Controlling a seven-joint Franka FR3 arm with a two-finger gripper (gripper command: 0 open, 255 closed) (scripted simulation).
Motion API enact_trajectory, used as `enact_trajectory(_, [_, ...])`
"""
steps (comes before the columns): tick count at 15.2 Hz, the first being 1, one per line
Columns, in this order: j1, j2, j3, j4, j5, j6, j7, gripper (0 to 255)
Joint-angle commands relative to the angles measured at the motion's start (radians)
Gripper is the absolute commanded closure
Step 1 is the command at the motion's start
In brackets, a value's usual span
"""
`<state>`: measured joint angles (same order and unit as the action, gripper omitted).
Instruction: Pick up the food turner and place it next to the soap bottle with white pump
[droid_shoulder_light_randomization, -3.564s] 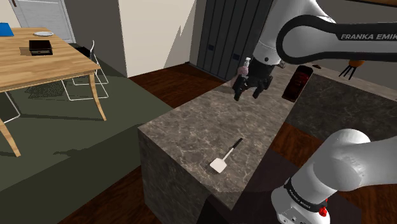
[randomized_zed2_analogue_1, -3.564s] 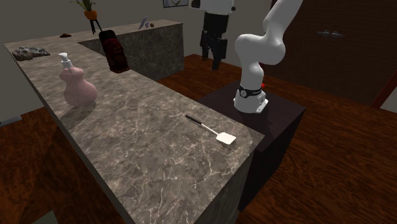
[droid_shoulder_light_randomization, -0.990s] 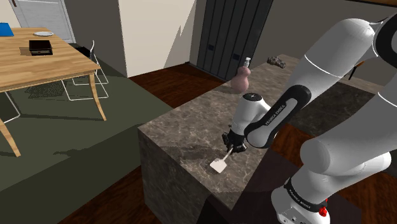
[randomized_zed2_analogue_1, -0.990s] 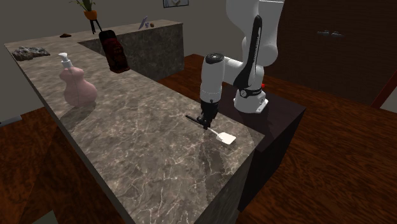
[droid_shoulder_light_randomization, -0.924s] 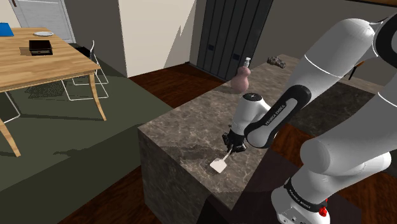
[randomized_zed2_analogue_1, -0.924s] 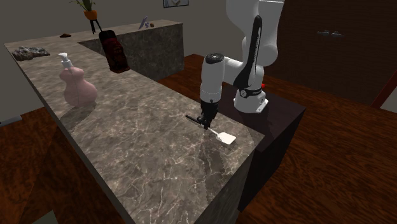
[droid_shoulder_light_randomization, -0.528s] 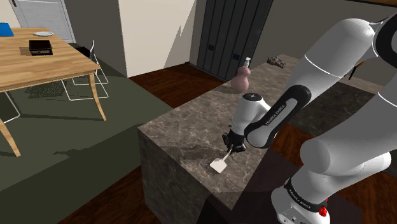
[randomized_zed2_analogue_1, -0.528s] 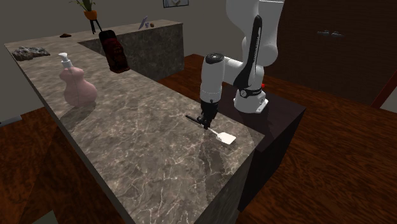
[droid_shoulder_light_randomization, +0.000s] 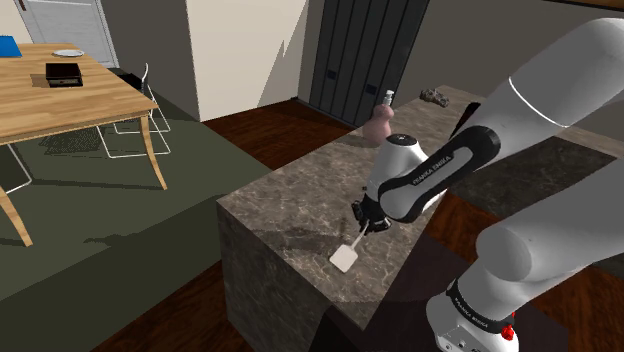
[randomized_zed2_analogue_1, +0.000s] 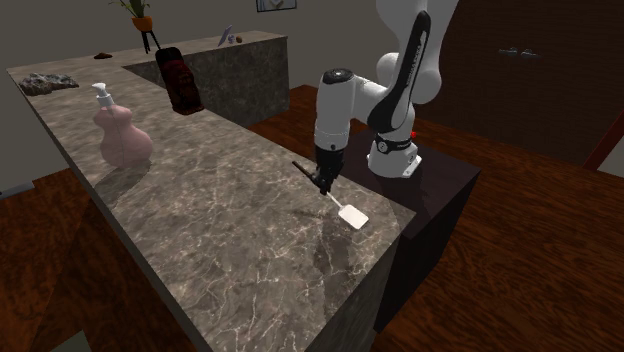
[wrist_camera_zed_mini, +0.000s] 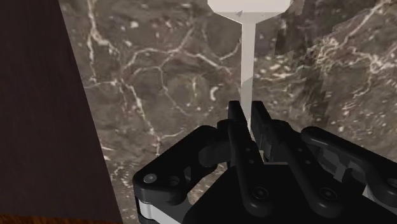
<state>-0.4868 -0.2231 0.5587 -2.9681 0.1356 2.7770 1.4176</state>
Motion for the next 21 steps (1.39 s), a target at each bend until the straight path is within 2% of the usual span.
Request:
enact_trajectory(1, [0.038,-0.060,-0.028,-0.003,0.049,-0.056,-0.039,255])
enact_trajectory(9, [0.097,-0.229,-0.085,0.016,0.101,-0.242,-0.086,255])
enact_trajectory(21, [0.124,-0.417,-0.145,0.081,0.099,-0.495,-0.111,255])
